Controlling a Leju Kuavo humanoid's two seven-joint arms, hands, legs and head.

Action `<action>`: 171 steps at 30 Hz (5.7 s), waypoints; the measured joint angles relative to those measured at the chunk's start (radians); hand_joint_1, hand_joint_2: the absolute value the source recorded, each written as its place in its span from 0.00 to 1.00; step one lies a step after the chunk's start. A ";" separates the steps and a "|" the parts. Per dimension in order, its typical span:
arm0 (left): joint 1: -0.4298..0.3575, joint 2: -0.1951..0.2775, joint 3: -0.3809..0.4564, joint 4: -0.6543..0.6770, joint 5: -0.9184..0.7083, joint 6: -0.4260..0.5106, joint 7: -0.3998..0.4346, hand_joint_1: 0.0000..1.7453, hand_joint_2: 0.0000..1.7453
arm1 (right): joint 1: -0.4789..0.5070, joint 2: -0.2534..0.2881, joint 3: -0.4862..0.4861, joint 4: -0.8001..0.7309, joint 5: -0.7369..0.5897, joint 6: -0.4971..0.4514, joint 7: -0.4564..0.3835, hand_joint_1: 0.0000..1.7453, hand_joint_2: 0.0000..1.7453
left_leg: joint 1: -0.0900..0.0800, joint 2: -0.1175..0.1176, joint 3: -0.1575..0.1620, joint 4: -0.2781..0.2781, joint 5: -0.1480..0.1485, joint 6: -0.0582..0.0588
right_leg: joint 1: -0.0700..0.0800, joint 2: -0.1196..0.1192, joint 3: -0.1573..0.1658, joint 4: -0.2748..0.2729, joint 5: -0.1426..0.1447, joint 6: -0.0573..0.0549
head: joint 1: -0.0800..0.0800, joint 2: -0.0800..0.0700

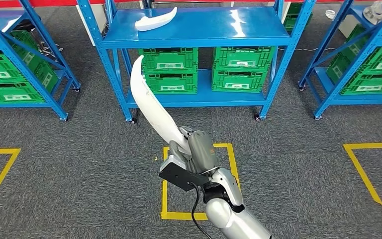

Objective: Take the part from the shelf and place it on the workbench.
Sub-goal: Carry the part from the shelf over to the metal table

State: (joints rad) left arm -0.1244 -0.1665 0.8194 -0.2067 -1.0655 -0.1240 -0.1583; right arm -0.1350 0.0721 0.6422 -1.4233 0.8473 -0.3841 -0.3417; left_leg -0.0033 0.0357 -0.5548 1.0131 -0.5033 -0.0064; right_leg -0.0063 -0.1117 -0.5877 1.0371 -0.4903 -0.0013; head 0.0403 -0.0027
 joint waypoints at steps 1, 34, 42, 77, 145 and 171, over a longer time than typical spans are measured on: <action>0.001 0.000 0.000 0.000 0.000 0.000 0.000 0.00 1.00 | 0.000 0.000 -0.001 -0.001 0.001 -0.001 0.000 1.00 1.00 | 0.003 -0.010 0.002 -0.003 0.005 0.006 | -0.001 0.017 -0.004 0.014 -0.013 0.006 | 0.001 0.000; -0.004 -0.007 0.000 -0.001 0.000 0.000 -0.005 0.00 1.00 | 0.022 0.001 -0.009 -0.046 0.045 0.019 0.021 1.00 1.00 | 0.006 -0.036 -0.025 -0.005 0.035 0.013 | -0.005 0.081 -0.023 0.132 -0.112 0.009 | -0.005 0.000; -0.003 -0.009 0.000 0.000 0.000 0.000 -0.003 0.00 1.00 | 0.028 -0.001 -0.022 -0.048 0.046 0.019 0.022 1.00 1.00 | 0.009 -0.144 -0.043 0.022 0.032 -0.003 | -0.017 0.173 0.007 0.031 -0.024 0.009 | -0.004 0.000; -0.002 -0.003 0.000 -0.001 -0.009 0.000 -0.001 0.00 1.00 | 0.046 0.009 -0.044 -0.060 0.046 0.018 0.021 1.00 1.00 | 0.013 -0.151 -0.065 0.029 0.036 -0.038 | -0.014 0.148 0.015 0.013 -0.022 -0.019 | -0.013 0.000; 0.014 -0.008 0.002 -0.002 0.023 0.000 -0.024 0.00 1.00 | 0.061 0.033 -0.046 -0.045 0.034 0.031 -0.001 1.00 1.00 | 0.008 -0.042 -0.181 0.281 -0.064 -0.042 | -0.001 0.053 0.012 0.007 -0.011 -0.040 | -0.028 0.000; 0.011 -0.008 0.002 -0.002 0.023 0.000 -0.021 0.00 1.00 | 0.066 0.027 -0.047 -0.032 0.033 0.018 -0.005 1.00 1.00 | 0.007 -0.110 -0.100 0.092 0.011 -0.034 | -0.011 0.124 0.019 -0.010 0.002 -0.026 | -0.031 0.000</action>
State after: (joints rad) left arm -0.1139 -0.1744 0.8217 -0.2087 -1.0429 -0.1240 -0.1796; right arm -0.0689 0.0994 0.5955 -1.4552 0.8805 -0.3660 -0.3470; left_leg 0.0037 -0.0741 -0.6552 1.1052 -0.4925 -0.0408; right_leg -0.0174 0.0121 -0.5690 1.0272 -0.4881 -0.0274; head 0.0090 -0.0027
